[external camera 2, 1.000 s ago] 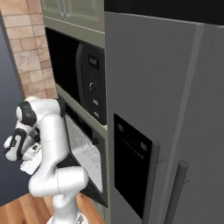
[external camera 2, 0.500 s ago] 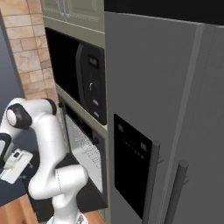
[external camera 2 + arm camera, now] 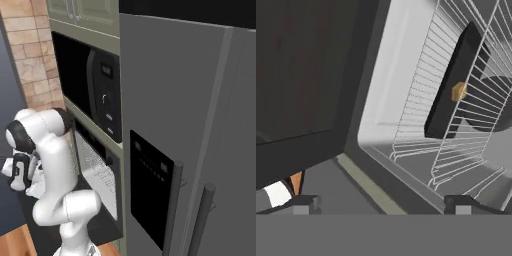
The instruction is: Take the baked cake out of the oven and place it on the plate for cooling. Then close the oven door.
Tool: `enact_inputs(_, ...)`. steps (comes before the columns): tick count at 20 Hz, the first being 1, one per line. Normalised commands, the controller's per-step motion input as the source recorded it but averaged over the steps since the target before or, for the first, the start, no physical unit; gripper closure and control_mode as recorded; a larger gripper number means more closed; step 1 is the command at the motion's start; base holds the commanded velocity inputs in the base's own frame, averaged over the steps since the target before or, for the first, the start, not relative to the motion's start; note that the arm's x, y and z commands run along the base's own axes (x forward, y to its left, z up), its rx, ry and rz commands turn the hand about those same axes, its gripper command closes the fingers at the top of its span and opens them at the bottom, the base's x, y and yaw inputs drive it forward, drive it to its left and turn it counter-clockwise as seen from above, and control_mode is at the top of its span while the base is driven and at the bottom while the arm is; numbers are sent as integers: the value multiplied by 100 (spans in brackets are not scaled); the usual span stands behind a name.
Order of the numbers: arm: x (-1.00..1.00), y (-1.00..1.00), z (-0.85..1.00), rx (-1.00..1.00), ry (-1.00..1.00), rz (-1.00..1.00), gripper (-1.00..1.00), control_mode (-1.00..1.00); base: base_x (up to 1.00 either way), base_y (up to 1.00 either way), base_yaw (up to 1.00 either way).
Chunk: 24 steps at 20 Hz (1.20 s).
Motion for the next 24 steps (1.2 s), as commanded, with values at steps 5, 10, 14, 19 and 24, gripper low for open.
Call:
enact_inputs(5,100,-20,-42,-1,19,-9,-100,-100,0,0,0)
enact_inputs(10,84,-3,-80,0,13,-12,-100,-100,0,0,0)
enact_inputs(14,64,0,-42,-4,1,-9,-100,-100,0,0,0)
enact_inputs(19,54,-19,-12,-7,-2,1,-100,-100,0,0,0)
enact_inputs(24,61,-42,-32,-11,9,26,-100,-100,0,0,0)
